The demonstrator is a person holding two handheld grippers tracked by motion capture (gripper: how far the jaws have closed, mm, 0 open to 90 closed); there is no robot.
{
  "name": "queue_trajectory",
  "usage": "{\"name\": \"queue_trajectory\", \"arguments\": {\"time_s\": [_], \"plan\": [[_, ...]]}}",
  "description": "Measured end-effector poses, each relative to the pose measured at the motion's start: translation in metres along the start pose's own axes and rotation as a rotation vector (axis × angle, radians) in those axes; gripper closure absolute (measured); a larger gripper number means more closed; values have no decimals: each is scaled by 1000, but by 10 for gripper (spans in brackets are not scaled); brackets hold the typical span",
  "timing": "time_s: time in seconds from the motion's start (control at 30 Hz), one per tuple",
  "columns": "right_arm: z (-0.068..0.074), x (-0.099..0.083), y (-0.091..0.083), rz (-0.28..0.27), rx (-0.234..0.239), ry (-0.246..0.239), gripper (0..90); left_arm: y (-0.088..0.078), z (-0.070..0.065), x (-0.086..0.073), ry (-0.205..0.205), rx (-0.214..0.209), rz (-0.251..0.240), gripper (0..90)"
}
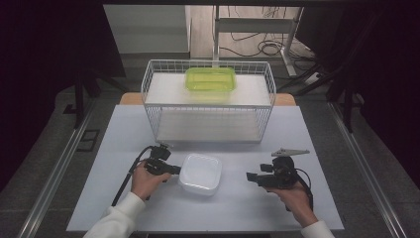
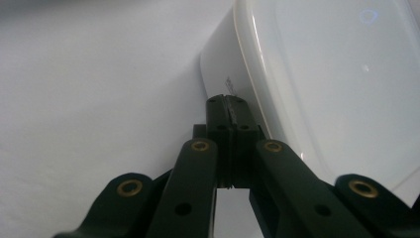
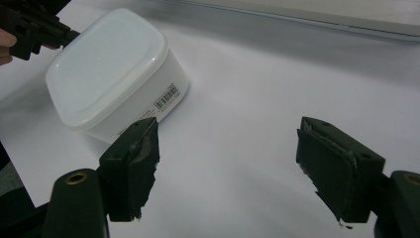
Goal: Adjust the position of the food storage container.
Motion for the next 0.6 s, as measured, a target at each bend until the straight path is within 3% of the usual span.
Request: {"name": "queue_trajectory", "arguments": {"time_s": [0.6], "plan": [[0, -1, 1, 4, -1, 6, 245, 0, -4, -9, -1, -37, 15, 897]]}}
Point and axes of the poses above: each handheld gripper's, and its own axes: y roughly forward along the jaws, x roughly out of its top, z roughly to its left, the point moved 4 cm from there along y, roughly forward along the jaws, and after that the axes turned 10 degrees about -y, right-handed, at the moved point
